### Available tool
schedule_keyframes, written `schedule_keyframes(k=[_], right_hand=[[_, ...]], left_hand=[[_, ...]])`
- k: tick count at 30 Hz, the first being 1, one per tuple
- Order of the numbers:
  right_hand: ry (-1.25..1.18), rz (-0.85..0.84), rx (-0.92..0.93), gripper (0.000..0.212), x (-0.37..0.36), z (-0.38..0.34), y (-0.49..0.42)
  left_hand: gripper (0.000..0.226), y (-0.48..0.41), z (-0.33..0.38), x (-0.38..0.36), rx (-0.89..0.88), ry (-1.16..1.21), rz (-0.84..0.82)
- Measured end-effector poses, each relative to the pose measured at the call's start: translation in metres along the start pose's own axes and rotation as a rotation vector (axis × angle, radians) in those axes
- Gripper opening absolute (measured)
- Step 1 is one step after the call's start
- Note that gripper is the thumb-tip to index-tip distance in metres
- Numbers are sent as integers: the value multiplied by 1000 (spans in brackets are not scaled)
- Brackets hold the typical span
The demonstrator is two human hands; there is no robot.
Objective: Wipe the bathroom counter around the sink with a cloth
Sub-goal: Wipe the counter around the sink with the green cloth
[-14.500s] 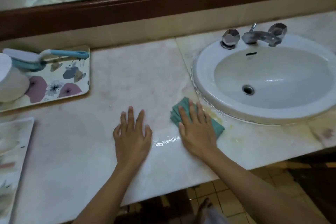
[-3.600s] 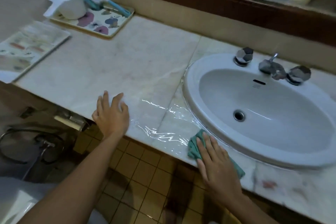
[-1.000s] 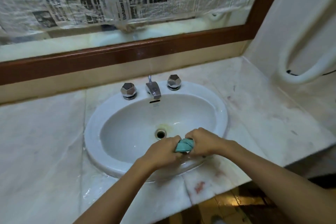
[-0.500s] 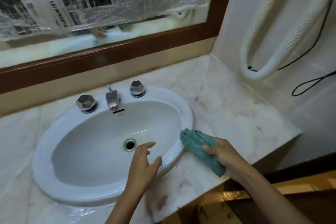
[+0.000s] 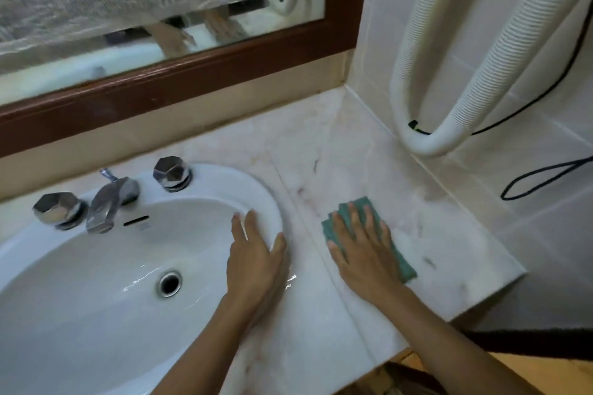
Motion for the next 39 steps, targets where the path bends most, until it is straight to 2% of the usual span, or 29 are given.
schedule_keyframes(k=[5, 10, 13, 16, 21, 27, 31, 34, 39], right_hand=[[30, -2, 15, 56, -12, 31, -42], [37, -11, -205, 53, -12, 63, -164], [-16, 6, -225, 53, -22, 40, -234], [-47, -33, -115, 52, -34, -3, -270], [-71, -51, 176, 51, -43, -56, -231], [-117, 14, 47, 53, -29, -68, -56], [-78, 1, 41, 52, -12, -14, 17], [2, 25, -126, 52, -3, 42, -7], [45, 56, -371, 53, -13, 102, -149]], left_hand=[[70, -1, 2, -14, 0, -146, -42], [69, -7, 1, -18, 9, -196, -61], [65, -10, 2, -20, -9, -218, -52], [63, -10, 0, -20, -3, -245, -50], [63, -9, 5, -16, -3, -246, -70], [68, -4, 9, -11, 6, -184, -88], [67, -4, 8, -9, -11, -169, -98], [67, -5, 6, -12, -22, -180, -101], [66, -8, 3, -17, -20, -221, -68]])
Point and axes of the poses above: each hand's wrist, its own y-axis away from the middle knuckle, its own x-axis out of the back of the hand, z = x × y, the point moved 4 cm from there along -y, towards the middle knuckle, and after that the axes turned 10 degrees about z, right-handed, at the moved point
